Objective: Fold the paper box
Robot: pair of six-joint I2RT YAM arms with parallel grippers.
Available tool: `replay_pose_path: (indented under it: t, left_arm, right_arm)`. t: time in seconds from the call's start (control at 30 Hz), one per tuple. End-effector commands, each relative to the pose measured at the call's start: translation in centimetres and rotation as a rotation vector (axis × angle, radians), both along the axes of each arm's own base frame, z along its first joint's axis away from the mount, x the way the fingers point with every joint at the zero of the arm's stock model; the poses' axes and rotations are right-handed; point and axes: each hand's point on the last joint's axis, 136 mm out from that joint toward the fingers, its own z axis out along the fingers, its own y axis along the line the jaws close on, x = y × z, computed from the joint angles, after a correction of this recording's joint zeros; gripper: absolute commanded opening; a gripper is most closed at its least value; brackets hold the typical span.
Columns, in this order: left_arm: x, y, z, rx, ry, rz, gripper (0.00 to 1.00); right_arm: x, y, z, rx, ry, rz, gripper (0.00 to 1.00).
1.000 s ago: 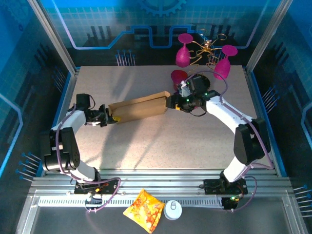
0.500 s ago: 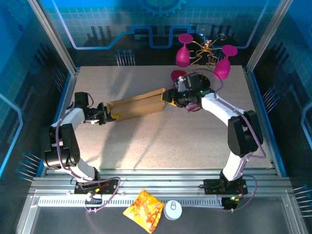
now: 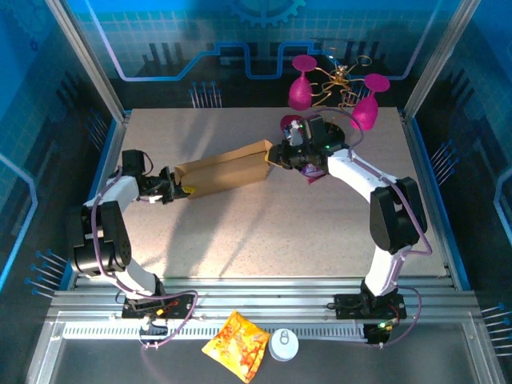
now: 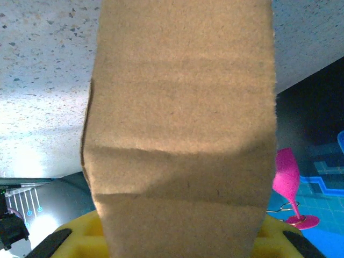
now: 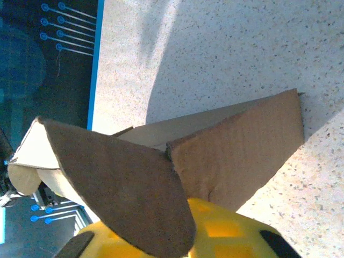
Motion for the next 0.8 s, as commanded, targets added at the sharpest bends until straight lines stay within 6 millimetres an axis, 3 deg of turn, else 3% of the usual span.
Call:
replay_pose_path:
  t: [0.0,0.1,0.37,0.57,0.77]
  left_arm:
    - [-1.2,0.3,-3.1,-0.002,0.154,0.036,0.21]
    - [-1.2,0.4,-3.1,0.000,0.156,0.038,0.20]
    - [-1.1,0.3,-3.0,-0.016,0.173,0.053,0.19]
    - [-1.2,0.2,-2.5,-0.033,0.192,0.048,0.18]
    - [-1.2,0.1,-2.5,-0.042,0.196,0.040,0.15]
  right_arm:
    - [-0.1,-0.3,0.4,-0.051,-0.014,-0.006,0.18]
    - [-0.6,-0.4,0.9,-0.088,-0.035,0.020,0.35]
    - [-1.5,-3.3,3.5,-0.170,-0.134,0.012,0.51]
    - [-0.9,-5.4,6.8,-0.288,-0.257,0.025,0.52]
    - [-0.9,-4.9,6.7,-0.452,-0.371,0.236,0.44]
